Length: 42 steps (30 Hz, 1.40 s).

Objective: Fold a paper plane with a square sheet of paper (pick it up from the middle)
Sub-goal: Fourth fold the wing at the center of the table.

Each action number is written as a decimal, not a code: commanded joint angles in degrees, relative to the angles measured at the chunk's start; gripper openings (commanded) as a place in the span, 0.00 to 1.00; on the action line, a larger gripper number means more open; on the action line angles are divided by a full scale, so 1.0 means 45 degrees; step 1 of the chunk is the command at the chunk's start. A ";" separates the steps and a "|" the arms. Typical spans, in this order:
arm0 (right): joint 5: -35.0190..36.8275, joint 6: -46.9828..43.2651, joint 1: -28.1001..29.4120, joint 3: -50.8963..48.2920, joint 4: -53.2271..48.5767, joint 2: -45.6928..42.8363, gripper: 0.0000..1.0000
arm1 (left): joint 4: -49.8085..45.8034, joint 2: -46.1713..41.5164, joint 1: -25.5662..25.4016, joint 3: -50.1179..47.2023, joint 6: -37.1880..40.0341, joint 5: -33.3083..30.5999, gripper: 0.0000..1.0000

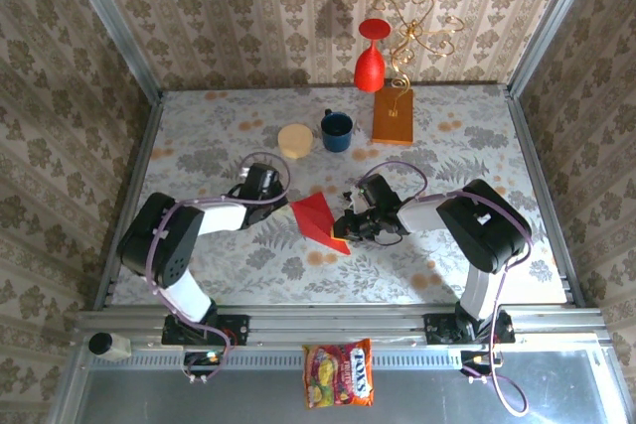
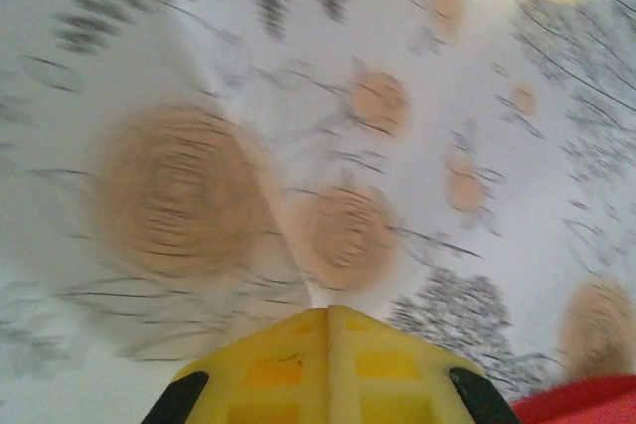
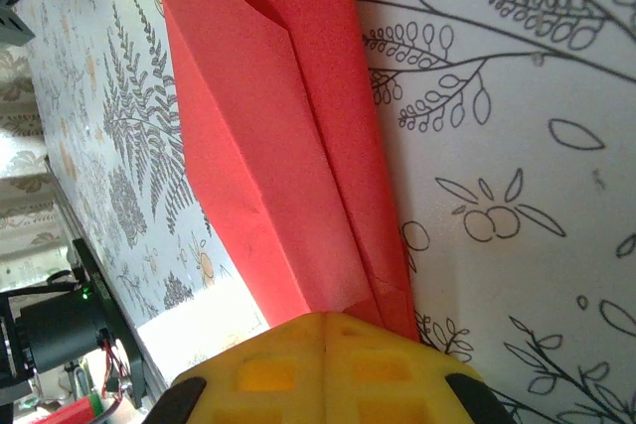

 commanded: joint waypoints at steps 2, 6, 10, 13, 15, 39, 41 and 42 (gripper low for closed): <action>0.2338 -0.0378 0.0142 -0.1207 -0.2885 0.1757 0.00 | -0.1347 -0.1947 -0.0705 -0.0254 -0.0012 -0.0363 0.00; 0.2338 -0.0395 0.0146 -0.1224 -0.2834 0.1635 0.00 | -0.0759 -0.2647 -0.2615 -0.0274 -0.0749 -0.0546 0.00; 0.2358 -0.0380 0.0135 -0.1290 -0.2786 0.1474 0.00 | 0.0586 -0.1607 -0.3942 -0.0078 -0.1264 -0.0258 0.00; 0.2321 -0.0321 0.0135 -0.1328 -0.2683 0.1299 0.00 | 0.0729 -0.0537 -0.4331 0.0246 -0.1408 -0.0242 0.00; 0.2243 -0.0283 0.0137 -0.1354 -0.2614 0.1153 0.00 | 0.0840 -0.0013 -0.4381 0.0235 -0.1576 -0.0236 0.00; 0.1430 -0.0381 -0.0009 -0.3974 -0.3571 -0.4271 0.05 | 0.1271 0.1742 -0.3607 -0.0293 -0.1325 -0.0239 0.00; 0.1359 -0.0170 -0.0041 -0.3575 -0.3513 -0.4401 0.15 | 0.1396 0.1766 -0.3619 -0.0404 -0.1247 -0.0165 0.00; 0.1297 -0.0073 -0.0041 -0.3370 -0.3411 -0.4381 0.20 | 0.1403 0.1790 -0.3618 -0.0416 -0.1231 -0.0160 0.00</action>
